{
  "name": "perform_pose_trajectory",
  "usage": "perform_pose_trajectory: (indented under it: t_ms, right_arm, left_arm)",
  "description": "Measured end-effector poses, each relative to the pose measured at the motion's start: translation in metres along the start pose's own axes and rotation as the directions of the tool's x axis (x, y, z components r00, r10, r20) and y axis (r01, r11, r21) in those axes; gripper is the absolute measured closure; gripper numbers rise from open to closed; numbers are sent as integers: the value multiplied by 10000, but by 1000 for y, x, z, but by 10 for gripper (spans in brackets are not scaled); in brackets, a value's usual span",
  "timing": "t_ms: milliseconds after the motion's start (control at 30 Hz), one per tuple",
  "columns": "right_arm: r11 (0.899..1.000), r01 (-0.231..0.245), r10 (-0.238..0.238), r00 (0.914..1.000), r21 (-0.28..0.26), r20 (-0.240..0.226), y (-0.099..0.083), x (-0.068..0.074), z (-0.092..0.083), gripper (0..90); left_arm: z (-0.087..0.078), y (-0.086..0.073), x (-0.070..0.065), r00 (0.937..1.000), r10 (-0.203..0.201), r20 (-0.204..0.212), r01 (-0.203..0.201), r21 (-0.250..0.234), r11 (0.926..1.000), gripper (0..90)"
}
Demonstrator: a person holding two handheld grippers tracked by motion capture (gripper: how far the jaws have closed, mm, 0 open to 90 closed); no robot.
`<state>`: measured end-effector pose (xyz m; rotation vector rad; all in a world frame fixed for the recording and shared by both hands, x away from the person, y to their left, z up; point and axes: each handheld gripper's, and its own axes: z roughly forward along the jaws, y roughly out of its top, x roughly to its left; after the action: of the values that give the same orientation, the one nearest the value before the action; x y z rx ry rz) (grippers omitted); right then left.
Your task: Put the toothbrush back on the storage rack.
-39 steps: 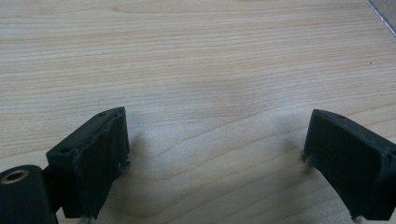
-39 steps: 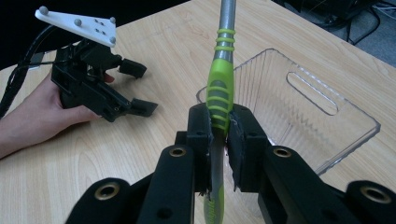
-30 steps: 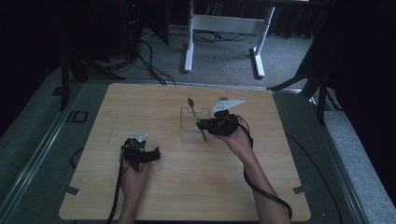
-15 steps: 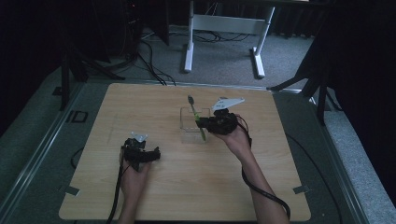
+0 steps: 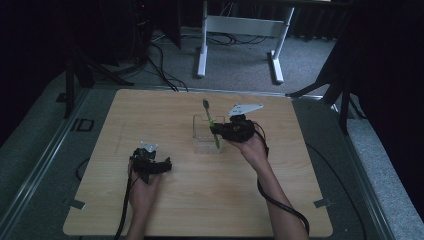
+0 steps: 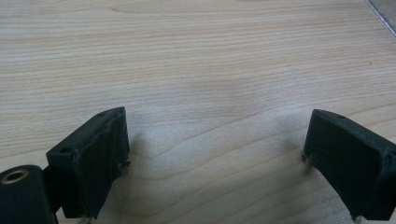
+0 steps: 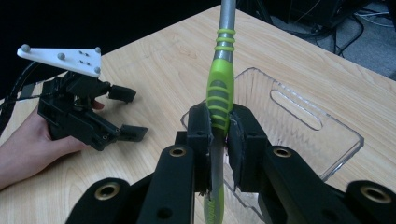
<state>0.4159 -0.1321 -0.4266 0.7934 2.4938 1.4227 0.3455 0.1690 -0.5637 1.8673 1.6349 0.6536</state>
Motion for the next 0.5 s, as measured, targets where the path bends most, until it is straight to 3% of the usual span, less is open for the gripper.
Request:
perform_pose_trajectory:
  t_ms: [500]
  right_arm:
    - [9984,-411,415,9991,-395,82,0,-4,2,797]
  left_arm:
    - [0,0,0,10000,1,-3,-1,-1,10000,72]
